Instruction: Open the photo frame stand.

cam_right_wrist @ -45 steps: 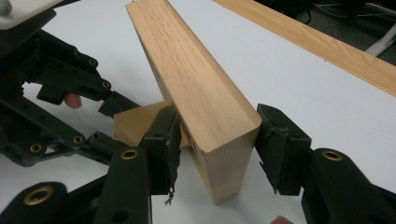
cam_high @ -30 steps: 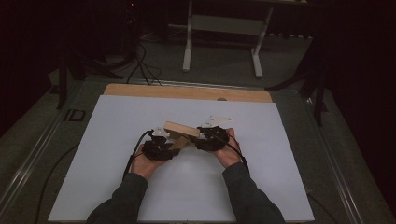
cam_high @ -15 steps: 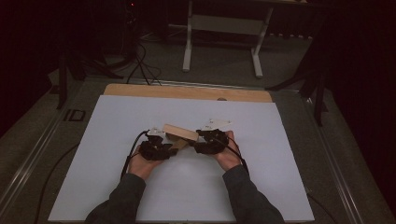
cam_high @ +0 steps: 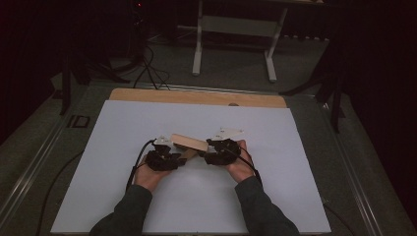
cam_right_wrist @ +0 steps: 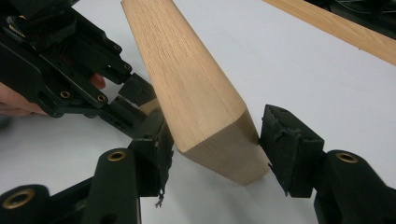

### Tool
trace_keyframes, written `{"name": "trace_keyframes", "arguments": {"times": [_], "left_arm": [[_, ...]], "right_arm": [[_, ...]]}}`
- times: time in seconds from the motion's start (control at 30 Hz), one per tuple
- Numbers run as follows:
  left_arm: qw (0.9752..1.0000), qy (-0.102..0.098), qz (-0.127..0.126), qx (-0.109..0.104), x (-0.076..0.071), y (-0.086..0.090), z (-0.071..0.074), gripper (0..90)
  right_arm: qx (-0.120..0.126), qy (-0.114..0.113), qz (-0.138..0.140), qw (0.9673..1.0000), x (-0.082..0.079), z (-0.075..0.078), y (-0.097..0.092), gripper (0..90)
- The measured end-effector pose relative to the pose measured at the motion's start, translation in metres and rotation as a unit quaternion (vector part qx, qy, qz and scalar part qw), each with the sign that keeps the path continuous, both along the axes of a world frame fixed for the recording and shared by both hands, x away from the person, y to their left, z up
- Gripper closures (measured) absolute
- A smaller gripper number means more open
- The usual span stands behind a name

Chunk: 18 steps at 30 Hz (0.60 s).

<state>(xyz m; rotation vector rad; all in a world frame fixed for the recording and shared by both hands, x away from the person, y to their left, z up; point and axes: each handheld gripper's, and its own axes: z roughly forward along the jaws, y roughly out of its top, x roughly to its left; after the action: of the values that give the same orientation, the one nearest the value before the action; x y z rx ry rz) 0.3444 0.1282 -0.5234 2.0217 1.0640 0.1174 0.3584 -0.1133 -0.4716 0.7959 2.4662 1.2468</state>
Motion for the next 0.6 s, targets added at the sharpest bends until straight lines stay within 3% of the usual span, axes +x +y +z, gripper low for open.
{"name": "trace_keyframes", "arguments": {"times": [0.6], "left_arm": [[0.9998,-0.005,0.02,-0.005,-0.007,0.014,0.0,56.7]], "right_arm": [[0.006,-0.001,-0.003,1.0,-0.001,0.001,-0.002,41.0]]}}
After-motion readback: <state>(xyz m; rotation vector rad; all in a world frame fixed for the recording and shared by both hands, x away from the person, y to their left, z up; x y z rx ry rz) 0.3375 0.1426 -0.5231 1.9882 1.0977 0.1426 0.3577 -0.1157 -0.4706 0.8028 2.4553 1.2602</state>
